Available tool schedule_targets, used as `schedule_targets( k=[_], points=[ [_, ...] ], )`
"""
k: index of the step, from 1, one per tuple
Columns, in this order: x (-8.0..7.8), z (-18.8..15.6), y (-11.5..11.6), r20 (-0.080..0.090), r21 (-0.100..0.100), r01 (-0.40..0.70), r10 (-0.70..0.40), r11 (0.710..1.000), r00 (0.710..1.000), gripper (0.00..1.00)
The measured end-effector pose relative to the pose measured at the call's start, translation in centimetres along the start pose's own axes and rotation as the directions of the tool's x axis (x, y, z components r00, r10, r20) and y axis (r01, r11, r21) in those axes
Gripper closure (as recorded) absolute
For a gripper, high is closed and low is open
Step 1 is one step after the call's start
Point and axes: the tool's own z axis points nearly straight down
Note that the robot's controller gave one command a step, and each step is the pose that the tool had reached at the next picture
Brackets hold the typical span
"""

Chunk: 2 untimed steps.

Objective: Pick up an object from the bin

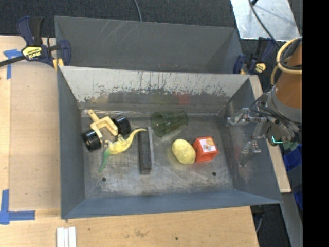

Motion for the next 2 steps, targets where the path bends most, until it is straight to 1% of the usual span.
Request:
schedule_targets(
  k=[1,2],
  points=[
    [-0.2,-0.4,0.0,0.008,0.001,0.002,-0.002,1.0,1.0,0.0],
    [0.0,3.1,0.8,0.015,0.004,0.058,-0.058,0.998,0.998,0.0]
  ],
)
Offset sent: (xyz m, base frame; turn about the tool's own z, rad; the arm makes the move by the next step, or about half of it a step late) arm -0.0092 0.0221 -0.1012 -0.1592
